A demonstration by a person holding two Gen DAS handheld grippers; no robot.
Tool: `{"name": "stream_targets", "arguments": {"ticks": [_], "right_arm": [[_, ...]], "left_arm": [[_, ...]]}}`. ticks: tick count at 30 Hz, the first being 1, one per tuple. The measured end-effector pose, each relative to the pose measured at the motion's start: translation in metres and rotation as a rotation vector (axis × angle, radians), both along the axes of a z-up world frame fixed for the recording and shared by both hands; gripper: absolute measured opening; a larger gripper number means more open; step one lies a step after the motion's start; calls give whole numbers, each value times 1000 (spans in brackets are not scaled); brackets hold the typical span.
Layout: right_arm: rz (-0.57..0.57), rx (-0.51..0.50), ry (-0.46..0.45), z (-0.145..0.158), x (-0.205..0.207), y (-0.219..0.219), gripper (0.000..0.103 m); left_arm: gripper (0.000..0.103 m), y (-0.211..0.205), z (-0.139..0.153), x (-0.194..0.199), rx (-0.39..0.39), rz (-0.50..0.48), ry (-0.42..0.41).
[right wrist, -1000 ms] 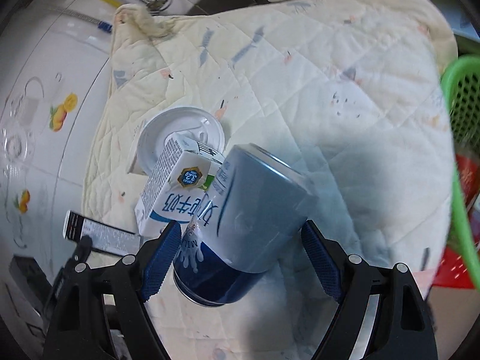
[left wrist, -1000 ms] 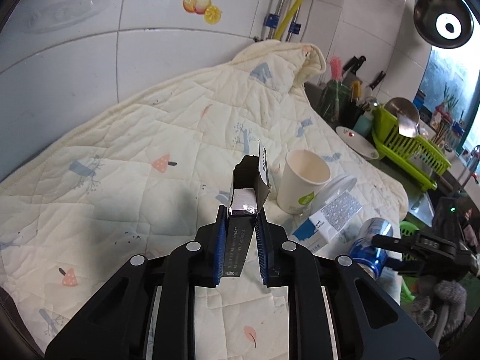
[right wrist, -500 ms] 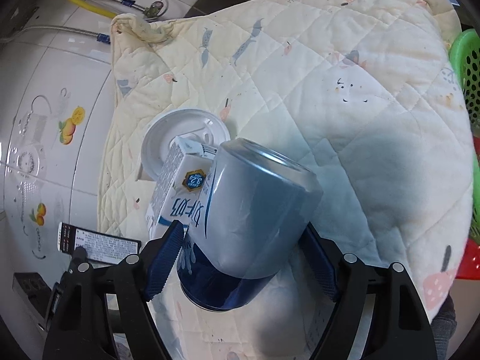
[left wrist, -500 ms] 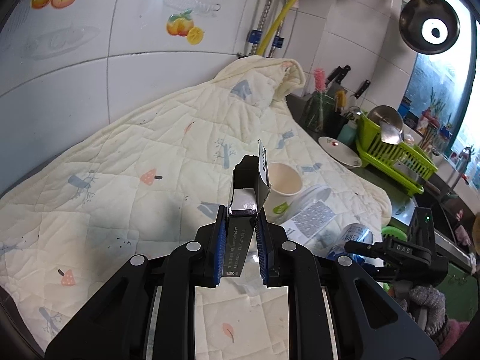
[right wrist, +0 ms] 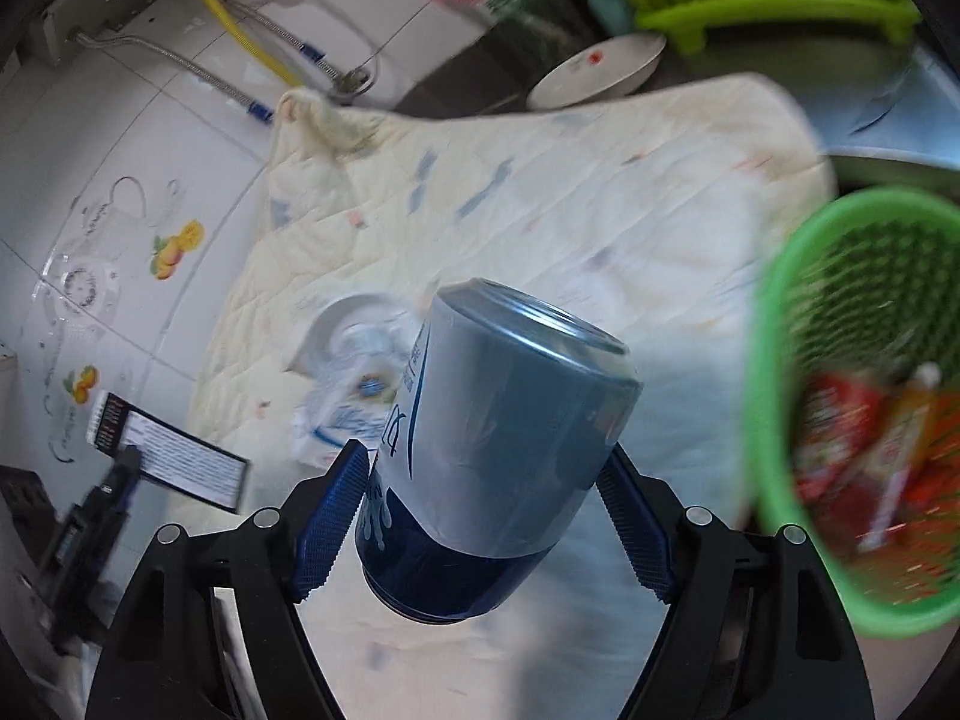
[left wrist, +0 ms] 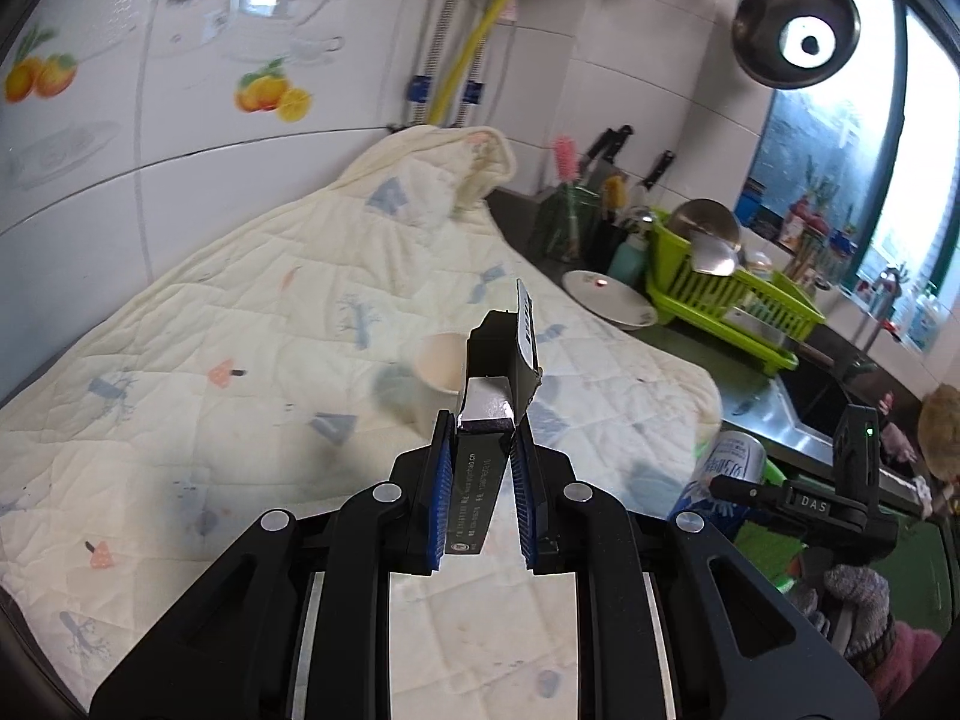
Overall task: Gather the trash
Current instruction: 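Carry the blue can over the basket with the right tool while the left carries the black box, then open the right tool to drop the blue can into the basket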
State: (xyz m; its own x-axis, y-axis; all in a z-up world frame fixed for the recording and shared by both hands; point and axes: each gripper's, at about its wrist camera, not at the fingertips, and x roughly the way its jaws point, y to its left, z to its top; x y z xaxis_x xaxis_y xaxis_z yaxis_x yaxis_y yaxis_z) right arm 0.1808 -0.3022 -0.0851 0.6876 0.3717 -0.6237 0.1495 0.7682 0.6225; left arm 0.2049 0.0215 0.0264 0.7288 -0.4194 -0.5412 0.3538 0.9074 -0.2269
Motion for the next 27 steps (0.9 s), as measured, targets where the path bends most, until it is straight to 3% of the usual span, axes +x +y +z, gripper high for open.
{"name": "stream_targets", "arguments": {"ticks": [7,13,24,27], "right_arm": [[-113,-139,55,-12,-36,-89,75],[-162,-280,155,-42,-61,-141,75],[-134,-500,280,-90,-59,-165,75],[-128,-486,295,-100,-52,-171,75]], "left_arm": [[18,-50,4,-17,-7,-89,-2],[18,-99,-3,-26,-17,-171,15],[18,-179,-24,-35,-2,-295,71],[18,-192,-30,-37,5,-319,86]]}}
